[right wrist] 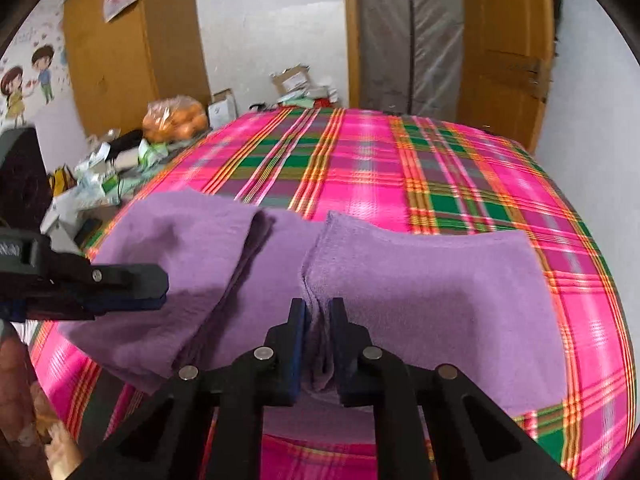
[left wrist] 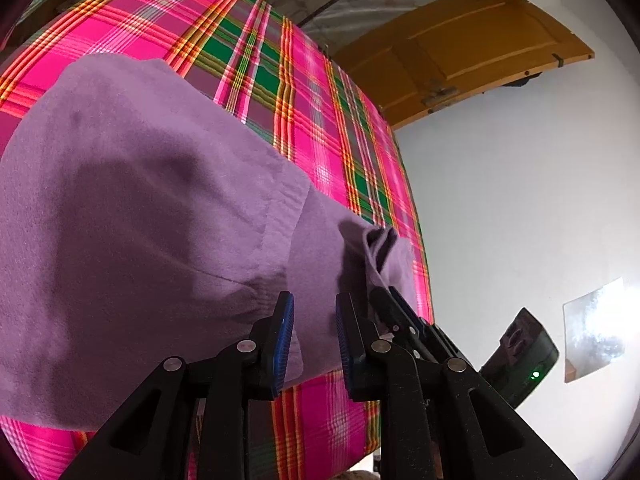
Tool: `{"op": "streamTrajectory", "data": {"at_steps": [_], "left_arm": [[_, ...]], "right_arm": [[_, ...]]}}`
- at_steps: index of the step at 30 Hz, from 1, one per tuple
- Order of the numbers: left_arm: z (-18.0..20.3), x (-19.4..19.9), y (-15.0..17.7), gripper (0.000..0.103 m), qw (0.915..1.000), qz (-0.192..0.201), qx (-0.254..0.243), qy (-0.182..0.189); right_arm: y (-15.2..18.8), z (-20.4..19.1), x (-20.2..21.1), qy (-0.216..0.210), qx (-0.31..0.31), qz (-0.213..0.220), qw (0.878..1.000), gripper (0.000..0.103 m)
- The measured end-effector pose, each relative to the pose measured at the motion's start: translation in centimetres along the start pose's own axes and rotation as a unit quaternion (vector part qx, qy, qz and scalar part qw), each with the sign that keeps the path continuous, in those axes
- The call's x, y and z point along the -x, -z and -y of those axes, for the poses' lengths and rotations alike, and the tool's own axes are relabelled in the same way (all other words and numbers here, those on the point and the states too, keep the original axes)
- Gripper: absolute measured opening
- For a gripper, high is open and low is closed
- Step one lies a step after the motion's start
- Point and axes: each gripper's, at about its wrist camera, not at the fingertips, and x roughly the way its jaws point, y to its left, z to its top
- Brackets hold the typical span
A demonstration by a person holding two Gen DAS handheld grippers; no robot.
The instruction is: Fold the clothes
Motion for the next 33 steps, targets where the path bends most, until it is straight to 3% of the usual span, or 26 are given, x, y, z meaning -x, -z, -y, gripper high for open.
{"op": "streamTrajectory", "data": {"at_steps": [8,14,18,21,24,33], "left_arm": [[-0.6,-0.1,-0.3,0.021,1.0000,-0.004,0.006,-0.007],[-0.4,-0.3,-0.4,0.021,0.9999,-0.007,0.005,-0.007],[-0.1,-0.5,-0.8,0.021,0.9999,-0.009,-0.002,-0.011],[-0.1,-0.4,-0.9,0.021,0.9999,-0.006,-0.002,-0.015],[0.1,-0.4,-0.9,0.021,0.9999,-0.005,-0.003,-0.016],[0.9,-0.9,-0.7,0.021,0.9995,-0.007,-0.005,-0.030]], "right_arm": [[0.4,-0.1,-1.2,-0.010,0.014,-0.028,0.999,0.014],[0.7,0.5,-1.4,-0.033,-0.004,-0.046,0.998,0.025],[0.0,4.1,0.9,-0.081,-0.059,-0.016,0.995,0.025],[-0.2,8.2,1.8,-0.020,-0.103,0.003,0.994,0.025],[-0.1,11.6,1.6,0.011,-0.142,0.004,0.990,0.025],[-1.1,11.6,-2.8,0.038,-0.109,-0.019,0.993,0.027]]}}
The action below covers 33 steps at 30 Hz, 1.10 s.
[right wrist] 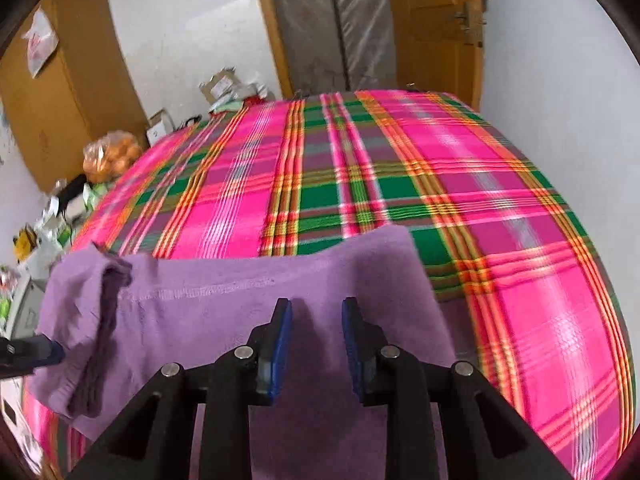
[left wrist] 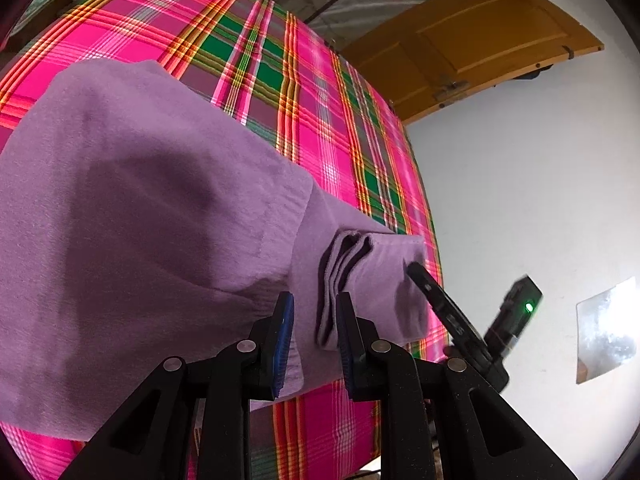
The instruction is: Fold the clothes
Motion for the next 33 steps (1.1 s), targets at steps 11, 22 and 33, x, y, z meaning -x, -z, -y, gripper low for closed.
{"op": "streamTrajectory", "data": {"at_steps": [11,22,33], "left_arm": [[0.0,0.1,-0.2,0.021,0.9998,0.008,0.006,-0.015],[-0.3,0.1,0.1,0.021,0.9997,0.008,0.009,-0.020],[-0.7,0.3,0.1,0.021,0.9996,0.010,0.016,-0.023]], "right_arm": [[-0.1,-3.9,0.1,-0.053,0.063,0.005,0.997,0.028],[0.0,-7.5,-1.3,-0.054,0.097,-0.017,0.994,0.028],[0.3,-8.4,-0.5,-0.075,0.111,-0.001,0.991,0.028]]}}
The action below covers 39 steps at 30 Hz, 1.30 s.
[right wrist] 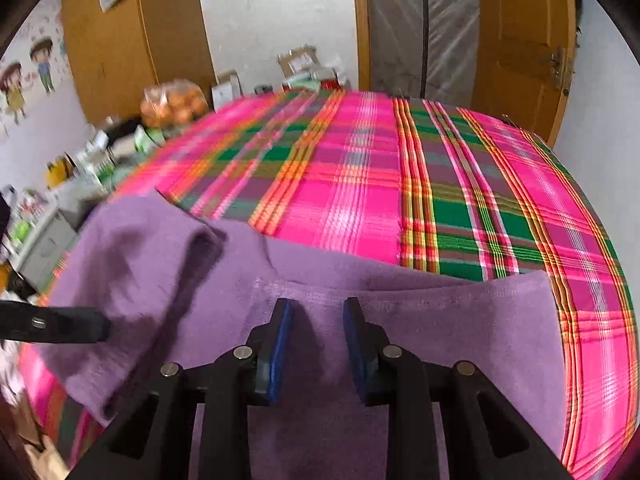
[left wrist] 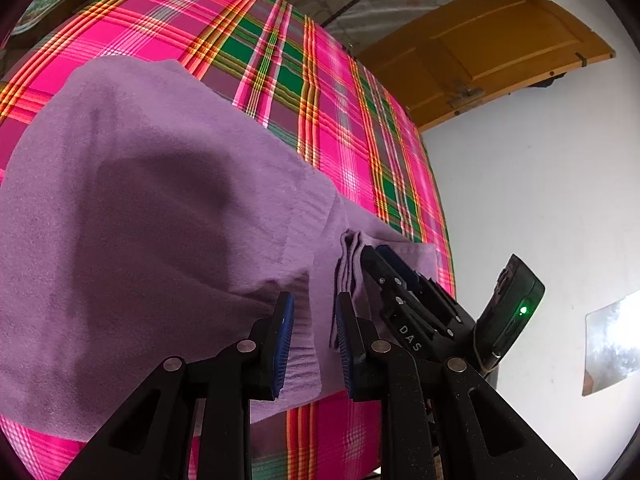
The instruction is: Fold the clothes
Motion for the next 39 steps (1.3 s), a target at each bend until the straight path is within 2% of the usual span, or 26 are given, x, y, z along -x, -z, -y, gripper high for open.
{"op": "streamTrajectory", "data": {"at_steps": [2,4,6,10,13,18,21,28,39], "left_arm": [[-0.1,0.1,0.0,0.021,1.0000,0.002,-0.001,0.001],[-0.2,0.4,0.0,0.021,1.0000,0.006,0.000,-0.003],[-0.3,0.7,0.0,0.021,1.0000,0.007,-0.001,-0.005],[-0.8,1.4,0.2,0.021,0.9998,0.014,-0.001,-0.015],[-1.4,2.6,0.3,0.021,0.9994,0.027,0.007,-0.019],[-2.0,4.5,1.3,0.025,0.9983,0.048,-0.001,-0.033],[-2.8,5.2,1.9,0.025,0.9973,0.055,0.001,-0.047],[-4.3,5.5,2.9,0.025,0.9971,0.051,0.011,-0.055],[-5.2,6.0,4.6,0.026,0.9970,0.046,0.012,-0.061]], "right_arm": [[0.3,0.1,0.2,-0.022,-0.004,0.006,1.000,0.028],[0.6,0.1,-1.0,-0.018,-0.009,-0.020,1.000,0.028],[1.1,-0.3,-1.0,-0.009,-0.003,-0.006,1.000,0.028],[1.2,-0.8,-0.5,0.002,0.003,-0.017,1.000,0.028],[1.6,-0.9,1.2,-0.012,-0.001,-0.001,1.000,0.028],[4.5,-1.2,2.1,-0.034,-0.022,-0.011,0.999,0.028],[5.7,-1.6,2.3,-0.021,-0.009,-0.002,1.000,0.028],[5.6,-1.8,3.4,-0.016,-0.008,-0.006,1.000,0.028],[7.9,-1.6,4.5,-0.016,-0.019,-0.005,1.000,0.028]]}}
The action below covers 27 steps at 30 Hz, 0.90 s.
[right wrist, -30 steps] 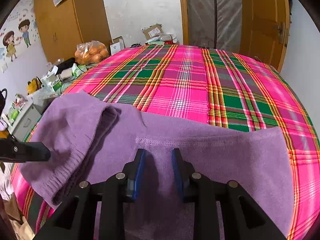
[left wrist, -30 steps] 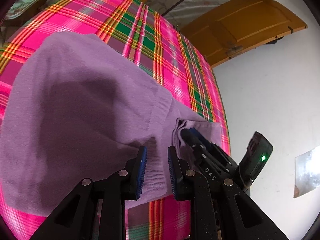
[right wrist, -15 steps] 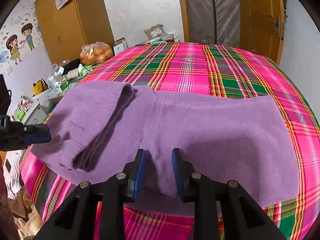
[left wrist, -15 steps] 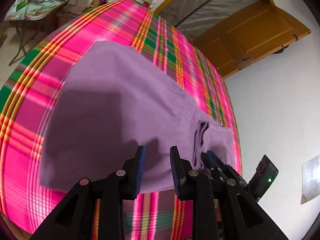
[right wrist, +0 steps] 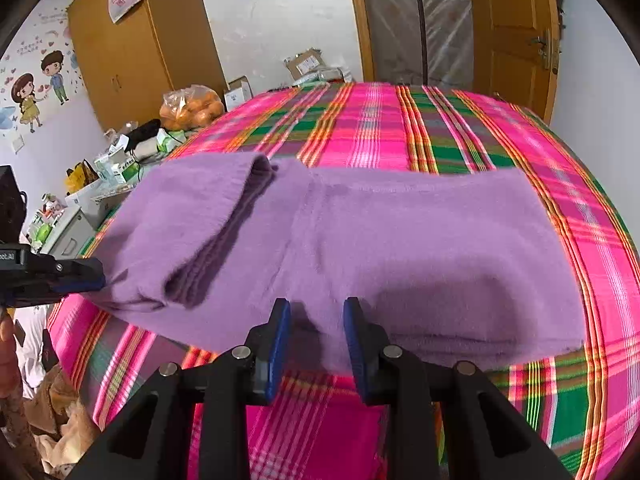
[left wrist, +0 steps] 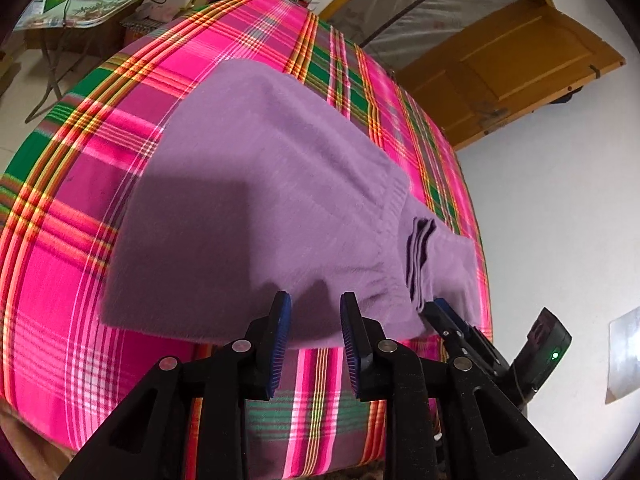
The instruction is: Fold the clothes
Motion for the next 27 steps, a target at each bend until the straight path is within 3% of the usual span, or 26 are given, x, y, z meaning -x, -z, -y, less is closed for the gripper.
{"op": "streamTrajectory", "data": {"at_steps": [6,10,14,23,27], "left_arm": [[-0.8,0.5,0.7,0.026,1.0000,0.000,0.001,-0.003],[-1.5,0.7,1.1,0.026,1.0000,-0.004,0.001,-0.007],[-2.6,1.0,1.6,0.026,0.9998,-0.010,0.008,-0.017],[-4.6,2.3,2.5,0.027,0.9995,-0.009,0.017,-0.026],[-6.0,4.0,2.5,0.027,0.9990,0.013,0.031,-0.028]], "right_arm": [[0.1,-0.4,0.6,0.009,0.001,-0.009,1.000,0.028],[-0.7,-2.1,2.1,-0.012,0.022,0.030,0.999,0.028],[-1.8,-4.0,1.7,-0.031,0.041,0.034,0.998,0.028],[-3.0,-10.9,-1.7,-0.092,0.119,0.014,0.988,0.028],[-2.7,-14.8,-3.6,-0.123,0.157,0.000,0.980,0.028]]}}
